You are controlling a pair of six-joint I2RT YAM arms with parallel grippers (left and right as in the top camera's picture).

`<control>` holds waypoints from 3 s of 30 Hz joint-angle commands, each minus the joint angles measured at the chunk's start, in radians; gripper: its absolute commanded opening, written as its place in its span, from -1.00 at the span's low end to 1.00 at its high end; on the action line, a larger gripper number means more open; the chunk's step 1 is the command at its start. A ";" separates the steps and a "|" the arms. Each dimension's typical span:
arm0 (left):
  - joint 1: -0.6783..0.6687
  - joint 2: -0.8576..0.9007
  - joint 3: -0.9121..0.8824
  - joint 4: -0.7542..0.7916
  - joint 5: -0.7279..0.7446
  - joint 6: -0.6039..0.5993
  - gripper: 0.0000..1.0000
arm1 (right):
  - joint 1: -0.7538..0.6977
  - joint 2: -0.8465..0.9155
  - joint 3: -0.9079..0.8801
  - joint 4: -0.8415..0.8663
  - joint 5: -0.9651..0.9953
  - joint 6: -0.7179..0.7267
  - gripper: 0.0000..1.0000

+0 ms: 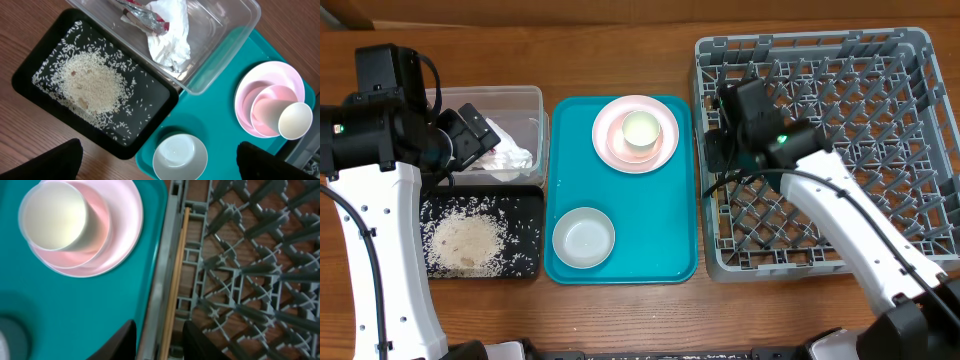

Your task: Sort waste into correct bins and load items into the dishwasher

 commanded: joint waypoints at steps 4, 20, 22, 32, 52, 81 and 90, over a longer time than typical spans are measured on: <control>0.005 0.004 0.015 0.002 -0.011 -0.003 1.00 | -0.001 -0.011 0.430 -0.130 -0.112 -0.017 -0.35; 0.005 0.004 0.015 0.002 -0.010 -0.002 1.00 | 0.099 0.284 0.525 -0.124 -0.236 -0.101 -0.25; 0.005 0.004 0.015 0.002 -0.010 -0.002 1.00 | 0.123 0.334 0.525 -0.098 -0.232 -0.133 -0.25; 0.005 0.004 0.015 0.002 -0.010 -0.003 1.00 | 0.221 0.509 0.520 0.016 -0.062 -0.171 -0.25; 0.005 0.004 0.015 0.002 -0.010 -0.002 1.00 | 0.222 0.560 0.481 -0.011 -0.063 -0.170 -0.27; 0.005 0.004 0.015 0.003 -0.010 -0.002 1.00 | 0.222 0.562 0.481 -0.032 -0.063 -0.171 -0.27; 0.005 0.004 0.015 0.002 -0.010 -0.002 0.99 | 0.222 0.562 0.480 -0.045 -0.063 -0.171 -0.27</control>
